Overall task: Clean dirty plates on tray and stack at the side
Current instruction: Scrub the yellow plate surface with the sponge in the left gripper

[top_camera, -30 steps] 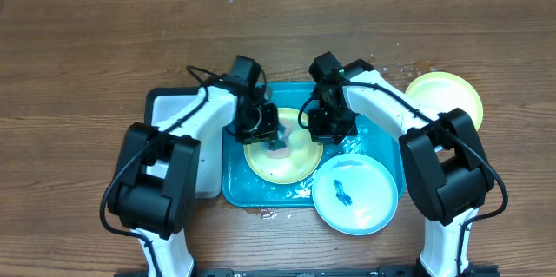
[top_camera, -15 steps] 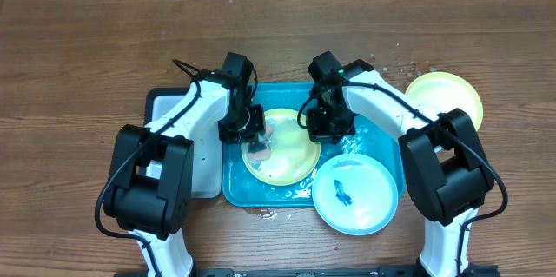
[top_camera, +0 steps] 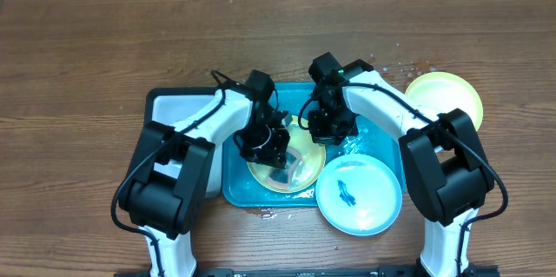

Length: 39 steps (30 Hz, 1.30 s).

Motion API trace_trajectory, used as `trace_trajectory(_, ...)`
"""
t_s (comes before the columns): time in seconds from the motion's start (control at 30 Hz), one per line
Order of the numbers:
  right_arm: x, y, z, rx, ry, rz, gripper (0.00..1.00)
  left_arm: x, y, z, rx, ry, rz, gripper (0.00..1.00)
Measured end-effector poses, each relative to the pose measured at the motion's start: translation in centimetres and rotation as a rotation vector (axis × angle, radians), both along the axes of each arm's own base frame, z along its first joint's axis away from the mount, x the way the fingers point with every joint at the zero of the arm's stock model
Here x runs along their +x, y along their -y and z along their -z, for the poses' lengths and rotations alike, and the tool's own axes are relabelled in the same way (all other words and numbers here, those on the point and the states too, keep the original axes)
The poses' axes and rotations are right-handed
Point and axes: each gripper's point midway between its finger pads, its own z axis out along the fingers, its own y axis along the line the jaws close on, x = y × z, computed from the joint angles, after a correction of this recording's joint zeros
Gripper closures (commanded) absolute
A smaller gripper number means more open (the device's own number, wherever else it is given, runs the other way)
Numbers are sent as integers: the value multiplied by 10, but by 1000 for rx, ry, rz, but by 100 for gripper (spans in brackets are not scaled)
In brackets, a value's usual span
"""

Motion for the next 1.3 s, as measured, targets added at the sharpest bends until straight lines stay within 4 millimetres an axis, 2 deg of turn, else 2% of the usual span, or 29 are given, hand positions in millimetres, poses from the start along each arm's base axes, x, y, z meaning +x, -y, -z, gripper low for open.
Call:
trace_trajectory(0.13,1,2,0,-12,5,4,96,12,11,0,-53,37,-36,96)
trace_trajectory(0.37,1,6,0,-22,-2,26,96,52,35,-2,-144,127,-170,96)
trace_trajectory(0.67,1,5,0,-24,-4,40,96,66,30,3,-78,149,-263,96)
trace_trajectory(0.83,3,1,-1,-7,-1,49,96,76,15,4,-30,175,-300,96)
trace_trajectory(1.07,3,0,-1,-4,-3,52,96,98,-21,4,81,243,-366,96)
trace_trajectory(1.17,3,0,-1,-4,-3,52,96,100,-32,3,142,261,-367,96)
trace_trajectory(1.3,3,0,-1,-2,-3,53,96,91,-56,3,286,242,-356,96)
